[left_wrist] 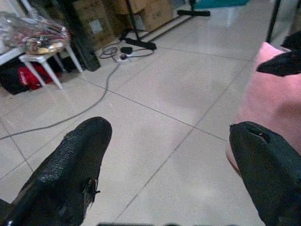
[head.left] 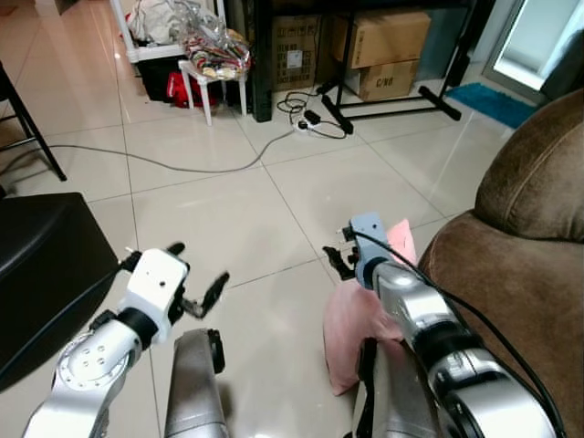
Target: Move the pillow to the sofa from floor
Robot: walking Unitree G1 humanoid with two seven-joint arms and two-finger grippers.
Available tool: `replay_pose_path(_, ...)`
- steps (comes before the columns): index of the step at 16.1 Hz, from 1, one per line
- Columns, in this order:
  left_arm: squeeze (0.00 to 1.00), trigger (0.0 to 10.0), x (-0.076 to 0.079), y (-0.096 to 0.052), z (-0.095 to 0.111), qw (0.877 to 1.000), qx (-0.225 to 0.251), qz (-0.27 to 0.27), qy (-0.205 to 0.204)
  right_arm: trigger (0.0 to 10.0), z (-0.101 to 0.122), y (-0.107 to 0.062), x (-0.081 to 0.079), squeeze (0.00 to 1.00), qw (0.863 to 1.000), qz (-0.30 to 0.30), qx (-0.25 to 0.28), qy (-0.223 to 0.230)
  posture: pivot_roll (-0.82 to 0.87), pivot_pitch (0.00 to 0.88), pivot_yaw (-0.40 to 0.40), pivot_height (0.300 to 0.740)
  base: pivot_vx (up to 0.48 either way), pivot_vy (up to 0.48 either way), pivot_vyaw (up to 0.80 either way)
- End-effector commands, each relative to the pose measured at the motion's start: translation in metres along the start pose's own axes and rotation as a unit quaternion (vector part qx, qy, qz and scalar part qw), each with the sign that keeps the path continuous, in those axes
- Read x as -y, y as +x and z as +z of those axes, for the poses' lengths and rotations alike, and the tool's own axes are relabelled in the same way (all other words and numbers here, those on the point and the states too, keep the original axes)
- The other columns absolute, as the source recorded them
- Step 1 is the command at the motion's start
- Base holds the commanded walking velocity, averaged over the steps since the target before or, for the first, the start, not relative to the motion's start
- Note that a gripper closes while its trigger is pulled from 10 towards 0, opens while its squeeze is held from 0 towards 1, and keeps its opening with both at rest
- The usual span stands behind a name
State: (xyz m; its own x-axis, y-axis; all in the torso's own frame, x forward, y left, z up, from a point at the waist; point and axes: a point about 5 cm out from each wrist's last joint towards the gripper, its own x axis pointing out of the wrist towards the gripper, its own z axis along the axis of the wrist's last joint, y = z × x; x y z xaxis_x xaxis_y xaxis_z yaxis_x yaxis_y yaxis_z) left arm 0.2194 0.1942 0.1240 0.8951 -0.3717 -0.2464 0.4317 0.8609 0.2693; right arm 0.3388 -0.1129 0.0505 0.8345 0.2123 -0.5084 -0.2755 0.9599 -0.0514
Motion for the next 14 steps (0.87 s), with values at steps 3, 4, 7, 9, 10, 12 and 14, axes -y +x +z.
replay_pose_path(3,0.0,10.0,0.009,-0.006,0.007,0.999,0.002,-0.036,-0.002,10.0,-0.006,0.003,0.011,1.0,0.998,-0.06,-0.007,0.001,0.04,0.0,-0.018,0.478,0.0,0.0,0.0)
replay_pose_path(4,0.0,10.0,0.011,-0.009,0.007,0.999,-0.002,-0.043,-0.002,10.0,-0.006,0.003,0.016,1.0,0.997,-0.083,-0.007,0.003,0.05,0.0,-0.017,0.478,0.0,0.0,0.0)
replay_pose_path(7,0.0,10.0,0.015,-0.023,0.006,0.998,-0.02,-0.064,-0.008,10.0,-0.014,0.0,0.035,1.0,0.988,-0.151,-0.017,0.007,0.05,0.021,0.0,0.478,0.0,0.0,0.0)
replay_pose_path(9,0.0,10.0,0.016,-0.028,0.005,0.997,-0.027,-0.075,-0.012,10.0,-0.022,-0.003,0.042,0.12,0.985,-0.168,-0.035,0.015,0.05,0.038,0.012,0.478,0.0,0.0,0.0)
replay_pose_path(10,0.0,10.0,0.017,-0.03,0.006,0.996,-0.031,-0.082,-0.013,10.0,-0.027,-0.004,0.044,0.0,0.983,-0.174,-0.044,0.031,0.06,0.05,0.022,0.478,0.0,0.0,0.0)
replay_pose_path(12,0.0,10.0,0.017,-0.034,0.008,0.994,-0.037,-0.098,-0.015,10.0,-0.035,-0.006,0.046,0.0,0.98,-0.185,-0.052,0.055,0.06,0.072,0.043,0.478,0.0,0.0,0.0)
replay_pose_path(14,0.0,10.0,0.018,-0.037,0.01,0.992,-0.04,-0.115,-0.019,10.0,-0.04,-0.008,0.051,0.0,0.976,-0.201,-0.058,0.056,0.07,0.083,0.058,0.478,0.0,0.0,0.0)
